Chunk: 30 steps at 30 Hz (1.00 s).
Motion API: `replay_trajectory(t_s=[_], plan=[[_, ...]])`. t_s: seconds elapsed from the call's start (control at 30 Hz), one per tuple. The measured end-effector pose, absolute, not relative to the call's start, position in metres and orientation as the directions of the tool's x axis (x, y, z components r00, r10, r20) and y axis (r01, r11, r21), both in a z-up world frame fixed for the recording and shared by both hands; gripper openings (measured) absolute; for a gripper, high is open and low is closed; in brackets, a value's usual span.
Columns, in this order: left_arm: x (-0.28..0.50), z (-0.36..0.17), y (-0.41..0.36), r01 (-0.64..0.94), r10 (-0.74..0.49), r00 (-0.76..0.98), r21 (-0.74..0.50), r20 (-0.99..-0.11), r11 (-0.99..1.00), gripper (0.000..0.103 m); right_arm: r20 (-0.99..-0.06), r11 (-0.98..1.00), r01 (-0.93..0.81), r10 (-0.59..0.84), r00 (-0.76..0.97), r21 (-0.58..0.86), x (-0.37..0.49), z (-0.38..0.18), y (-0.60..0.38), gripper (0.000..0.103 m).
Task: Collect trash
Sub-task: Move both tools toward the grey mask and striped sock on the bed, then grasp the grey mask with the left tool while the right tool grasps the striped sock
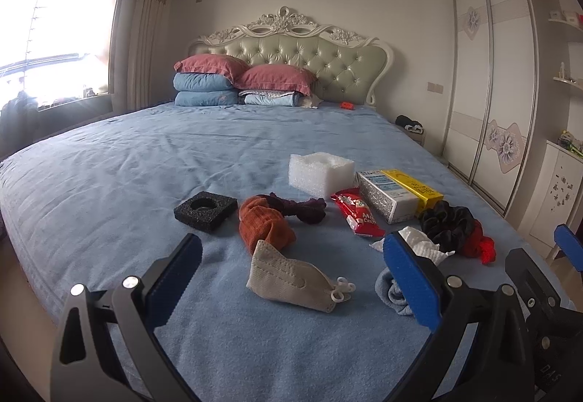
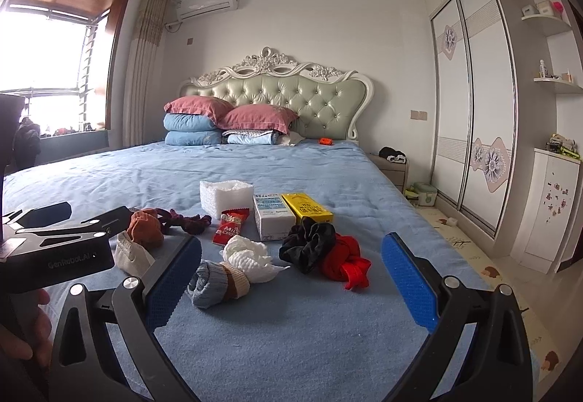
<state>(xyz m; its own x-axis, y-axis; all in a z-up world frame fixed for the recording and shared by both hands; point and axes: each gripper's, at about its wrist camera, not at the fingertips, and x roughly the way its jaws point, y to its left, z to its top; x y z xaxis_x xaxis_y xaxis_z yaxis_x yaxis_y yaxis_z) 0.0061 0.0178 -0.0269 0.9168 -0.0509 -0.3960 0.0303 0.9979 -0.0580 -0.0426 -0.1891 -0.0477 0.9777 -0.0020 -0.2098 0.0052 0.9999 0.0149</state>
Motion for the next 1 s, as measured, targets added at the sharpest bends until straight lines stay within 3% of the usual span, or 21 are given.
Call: replay_trajectory(t_s=[0.23, 0.57, 0.9, 1.0], plan=[[0.017, -0.035, 0.024, 0.033, -0.069, 0.883, -0.085, -0.464, 0.996, 0.099, -0.253, 1.0, -0.004, 0.002, 0.967, -0.007, -0.036, -0.051, -0.186, 0.095], [0.07, -0.07, 0.032, -0.009, -0.069, 0.732, -0.111, -0.678, 0.994, 0.099, -0.299, 0.999, -0.052, 0.049, 0.953, -0.005, -0.023, -0.057, -0.181, 0.095], [0.1, -0.083, 0.045, -0.031, -0.109, 0.688, -0.179, -0.718, 0.983, 0.099, -0.331, 0.996, -0.086, 0.071, 0.941, -0.033, -0.006, -0.057, -0.172, 0.095], [0.101, -0.082, 0.047, -0.024, -0.128, 0.69, -0.199, -0.713, 0.98, 0.093, -0.346, 0.993, -0.104, 0.082, 0.935, -0.047, -0.003, -0.057, -0.167, 0.095]])
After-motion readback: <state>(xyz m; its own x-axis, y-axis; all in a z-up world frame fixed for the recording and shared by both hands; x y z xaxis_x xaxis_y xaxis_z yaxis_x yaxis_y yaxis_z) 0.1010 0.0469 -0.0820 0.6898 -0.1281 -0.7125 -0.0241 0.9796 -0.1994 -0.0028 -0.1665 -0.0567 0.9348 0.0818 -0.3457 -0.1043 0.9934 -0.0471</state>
